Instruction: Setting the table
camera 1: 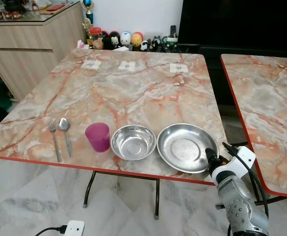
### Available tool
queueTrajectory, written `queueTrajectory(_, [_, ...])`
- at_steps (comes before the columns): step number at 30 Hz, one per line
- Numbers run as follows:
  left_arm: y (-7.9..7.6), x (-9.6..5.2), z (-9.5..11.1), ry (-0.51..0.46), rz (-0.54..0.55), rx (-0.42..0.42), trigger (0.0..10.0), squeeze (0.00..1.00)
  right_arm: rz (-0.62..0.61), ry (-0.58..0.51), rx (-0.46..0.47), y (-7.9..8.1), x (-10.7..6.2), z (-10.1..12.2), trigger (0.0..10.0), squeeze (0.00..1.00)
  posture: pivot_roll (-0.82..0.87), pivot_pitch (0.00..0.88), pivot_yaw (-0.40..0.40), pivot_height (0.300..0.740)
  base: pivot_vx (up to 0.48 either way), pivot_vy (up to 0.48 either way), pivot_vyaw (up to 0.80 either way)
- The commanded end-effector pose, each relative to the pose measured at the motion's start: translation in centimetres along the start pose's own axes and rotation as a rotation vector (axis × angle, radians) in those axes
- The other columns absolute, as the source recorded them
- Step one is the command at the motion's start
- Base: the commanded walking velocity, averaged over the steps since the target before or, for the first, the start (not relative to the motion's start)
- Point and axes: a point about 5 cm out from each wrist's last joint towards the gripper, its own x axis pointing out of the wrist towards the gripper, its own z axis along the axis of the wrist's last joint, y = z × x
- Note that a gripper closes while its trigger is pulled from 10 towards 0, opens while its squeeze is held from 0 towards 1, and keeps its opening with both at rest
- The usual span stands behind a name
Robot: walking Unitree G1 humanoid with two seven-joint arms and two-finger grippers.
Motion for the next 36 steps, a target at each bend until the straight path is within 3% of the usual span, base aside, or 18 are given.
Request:
queueTrajectory(1, [0.0,0.0,0.1,-0.005,-0.005,0.002,10.0,0.0,0.011,0.02,0.003,0.4,0.2,-0.1,10.0,0.0,0.05,0.0,0.0,0.74,0.0,0.0,0.0])
queueTrajectory(2, [0.0,0.0,0.1,-0.005,-0.005,0.002,10.0,0.0,0.011,0.023,0.003,0.4,0.3,-0.2,4.9,0.0,0.05,0.0,0.0,0.74,0.0,0.0,0.0])
queueTrajectory(3, [0.0,0.0,0.1,-0.005,-0.005,0.003,10.0,0.0,0.008,0.027,0.004,0.4,0.3,-0.2,2.3,0.0,0.05,0.0,0.003,0.74,0.0,0.0,0.0])
queueTrajectory(4, [0.1,0.0,0.1,-0.005,-0.005,0.004,10.0,0.0,0.006,0.029,0.005,0.4,0.3,-0.3,2.3,0.0,0.05,0.0,0.003,0.74,0.0,0.0,0.0])
queueTrajectory(5, [0.1,0.0,0.1,-0.004,-0.004,0.005,10.0,0.0,0.005,0.033,0.011,0.4,0.4,-0.4,0.0,0.0,0.05,0.0,0.006,0.74,0.0,0.0,0.0])
queueTrajectory(28, [0.9,-0.3,-0.9,0.031,0.002,0.015,10.0,0.0,-0.069,0.014,0.019,-0.6,0.3,-0.5,0.0,0.0,0.05,0.0,0.009,0.74,0.0,0.0,0.0])
queueTrajectory(31, [1.0,-0.4,-1.1,0.036,0.002,0.017,10.0,0.0,-0.129,-0.051,0.035,-1.4,0.1,0.1,0.0,0.0,0.05,0.0,0.008,0.74,0.0,0.0,0.0])
queueTrajectory(33, [1.1,-0.4,-1.1,0.037,0.003,0.023,10.0,0.0,-0.212,-0.174,0.095,-2.5,-0.4,1.3,0.0,0.0,0.05,0.0,0.009,0.74,0.0,0.0,0.0])
queueTrajectory(35, [1.1,-0.4,-1.0,0.036,0.003,0.025,10.0,0.0,-0.204,-0.244,0.146,-2.7,-0.8,2.0,0.0,0.0,0.05,0.0,0.011,0.74,0.0,0.0,0.0])
queueTrajectory(36, [1.0,-0.4,-0.9,0.034,0.004,0.027,10.0,0.0,-0.166,-0.266,0.148,-2.5,-0.9,2.3,8.8,0.0,0.04,0.0,0.012,0.74,0.0,0.0,0.0])
